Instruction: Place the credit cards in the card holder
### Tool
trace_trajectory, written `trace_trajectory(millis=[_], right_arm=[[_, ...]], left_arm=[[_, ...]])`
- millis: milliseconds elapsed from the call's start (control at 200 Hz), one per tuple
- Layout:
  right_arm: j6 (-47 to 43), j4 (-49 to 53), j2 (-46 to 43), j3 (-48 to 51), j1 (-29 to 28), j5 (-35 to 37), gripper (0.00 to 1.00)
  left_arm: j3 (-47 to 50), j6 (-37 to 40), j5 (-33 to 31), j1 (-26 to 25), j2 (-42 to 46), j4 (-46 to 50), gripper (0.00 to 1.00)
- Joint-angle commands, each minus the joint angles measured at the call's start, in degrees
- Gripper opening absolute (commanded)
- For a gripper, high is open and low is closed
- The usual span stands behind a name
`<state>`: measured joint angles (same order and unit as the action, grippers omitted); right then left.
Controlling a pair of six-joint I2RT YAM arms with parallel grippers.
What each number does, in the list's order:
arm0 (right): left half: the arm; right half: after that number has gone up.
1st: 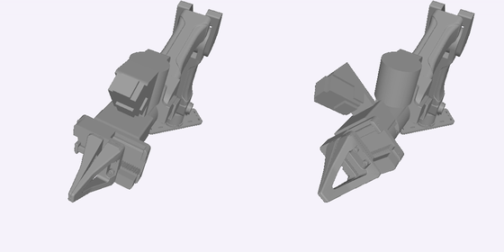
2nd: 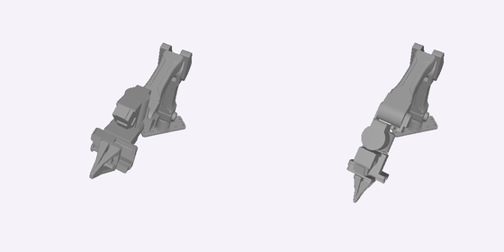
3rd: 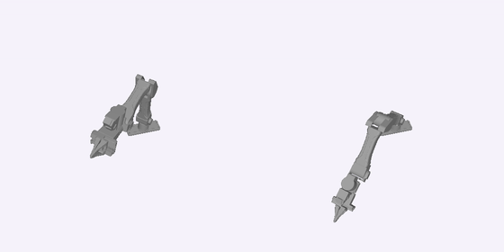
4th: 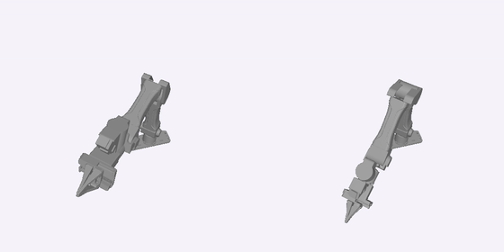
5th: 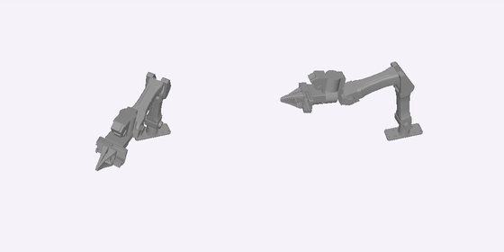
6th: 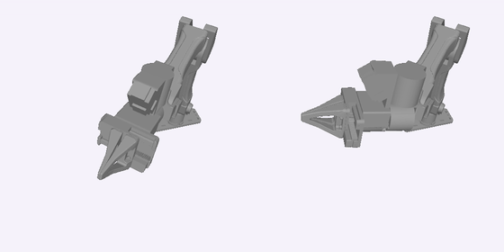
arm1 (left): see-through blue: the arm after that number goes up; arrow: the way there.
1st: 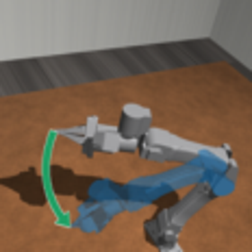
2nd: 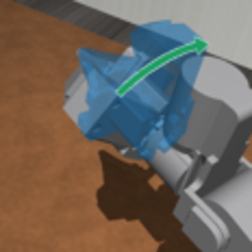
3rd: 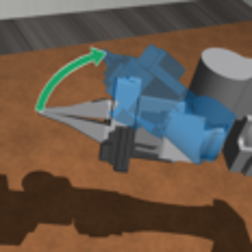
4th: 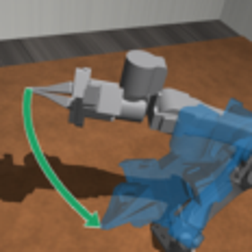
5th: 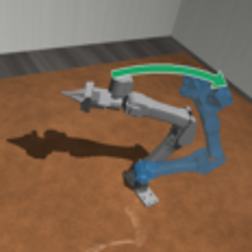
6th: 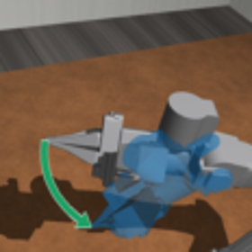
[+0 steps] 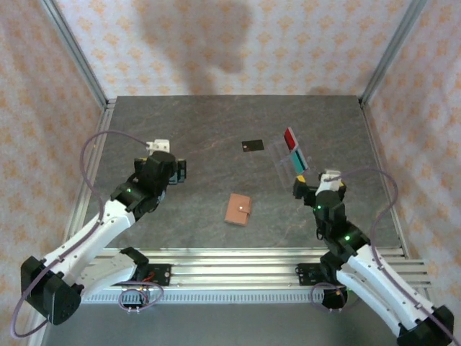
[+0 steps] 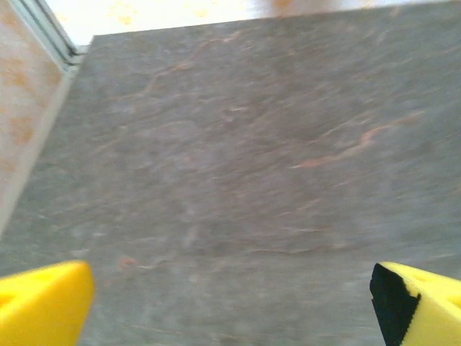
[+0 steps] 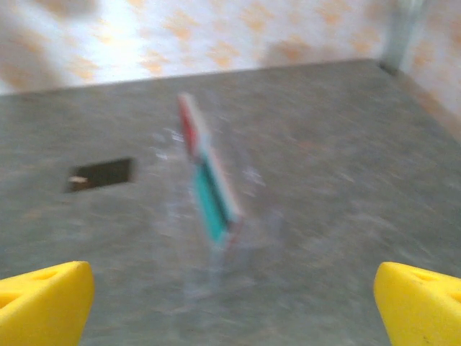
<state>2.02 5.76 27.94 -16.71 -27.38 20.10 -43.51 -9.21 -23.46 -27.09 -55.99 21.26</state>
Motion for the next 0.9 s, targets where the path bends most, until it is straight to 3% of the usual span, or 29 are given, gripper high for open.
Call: trace_trajectory(millis=[0,150,240,300,340,380,456,601,686,786,896], right_arm=[[-4.71,-8.7,-0.41,2.3,6.3,0.53,1.0],[-2.04,-16.42,7.17,6.28,16.81,-4.63,1.0],[-2.75,-22.32,13.31,6.6,20.38,-8.69,0.99],[-3.13,-28.13,17.46,6.8,21.38,-9.26,0.99],[-3.16,-29.85,21.03,5.85,22.34,-10.48,0.99],[-3.07,-32.69,25.17,4.84,22.87,-11.61,0.99],[-2.7,-40.14,31.75,4.3,23.03,-12.49,0.99],[-3.01,-50.04,42.41,1.81,23.03,-11.97,0.99],[-4.7,-49.1,45.94,-1.27,23.11,-12.62,0.99],[-5.21,-54.02,51.31,-1.61,23.45,-12.48,0.99],[-5.28,-60.47,59.54,-2.36,23.68,-12.63,0.99]], left_arm=[[10.38,11.81,-9.82,1.91,4.62,-16.14,1.0],[21.69,12.12,-6.86,7.47,9.05,-29.57,1.0],[26.55,17.37,3.63,11.43,6.44,-39.18,1.0],[29.25,13.32,2.8,13.65,3.72,-45.47,1.0],[30.65,12.53,6.18,15.75,1.88,-49.53,1.0],[32.04,13.85,11.33,17.7,-0.65,-54.39,1.0],[30.69,13.54,11.82,18.97,-5.03,-56.87,1.0],[29.75,10.05,18.46,23.68,-13.8,-68.08,1.0],[26.93,11.26,19.12,24.1,-18.48,-69.15,1.0],[25.57,11.56,17.87,25.06,-23.23,-72.88,1.0],[24.05,10.74,20.76,26.37,-28.1,-73.87,1.0]])
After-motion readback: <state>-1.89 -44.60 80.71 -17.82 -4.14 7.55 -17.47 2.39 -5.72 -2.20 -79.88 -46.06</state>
